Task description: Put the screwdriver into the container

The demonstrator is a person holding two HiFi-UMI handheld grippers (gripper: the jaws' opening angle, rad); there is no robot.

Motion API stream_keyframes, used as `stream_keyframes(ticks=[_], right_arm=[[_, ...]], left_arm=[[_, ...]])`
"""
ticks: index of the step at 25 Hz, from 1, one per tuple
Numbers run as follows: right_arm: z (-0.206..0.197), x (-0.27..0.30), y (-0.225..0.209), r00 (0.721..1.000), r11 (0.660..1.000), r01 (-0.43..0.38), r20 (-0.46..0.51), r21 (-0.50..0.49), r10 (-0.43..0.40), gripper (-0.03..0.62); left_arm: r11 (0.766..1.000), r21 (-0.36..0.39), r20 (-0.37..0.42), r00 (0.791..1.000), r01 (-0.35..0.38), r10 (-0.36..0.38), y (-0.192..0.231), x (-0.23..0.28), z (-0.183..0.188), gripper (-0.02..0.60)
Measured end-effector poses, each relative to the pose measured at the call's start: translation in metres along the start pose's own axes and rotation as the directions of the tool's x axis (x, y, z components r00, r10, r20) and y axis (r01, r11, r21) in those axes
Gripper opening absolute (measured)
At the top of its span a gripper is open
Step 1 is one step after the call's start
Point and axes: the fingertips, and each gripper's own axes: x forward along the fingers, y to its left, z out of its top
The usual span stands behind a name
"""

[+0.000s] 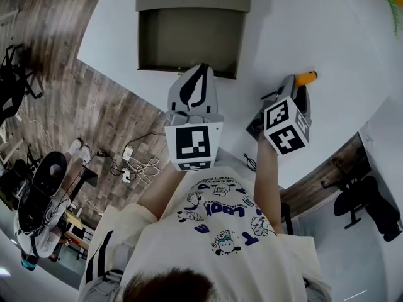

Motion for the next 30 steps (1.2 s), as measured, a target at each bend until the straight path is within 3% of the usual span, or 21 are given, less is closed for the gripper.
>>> stream_keyframes(ticks=[8,13,21,30], right_arm=[[0.002,-0.001,0.0,1.0,1.0,-0.013,-0.02,0.017,0.014,0.143],[0.004,-0.001,-0.005,0.999,0.999,-0.045,-0.017,-0.027,0.044,0.107],[0.01,-0.01,0.0,0.995,0.99,-0.095,0.013,-0.102,0.097,0.106],[0.034,-0.04,0.035,0.977,0.967,-0.179,0.08,-0.182,0.196,0.106]], left_arm=[[1.0,-0.02,-0.001,1.0,-0.016,0.016,0.005,-0.005,-0.002,0.023],[0.999,-0.024,0.007,1.0,-0.023,0.024,0.002,-0.011,-0.002,0.023],[0.999,-0.034,0.032,0.999,-0.042,0.043,0.006,-0.025,-0.002,0.023],[0.996,-0.065,0.079,0.995,-0.063,0.068,0.017,-0.045,0.007,0.023]])
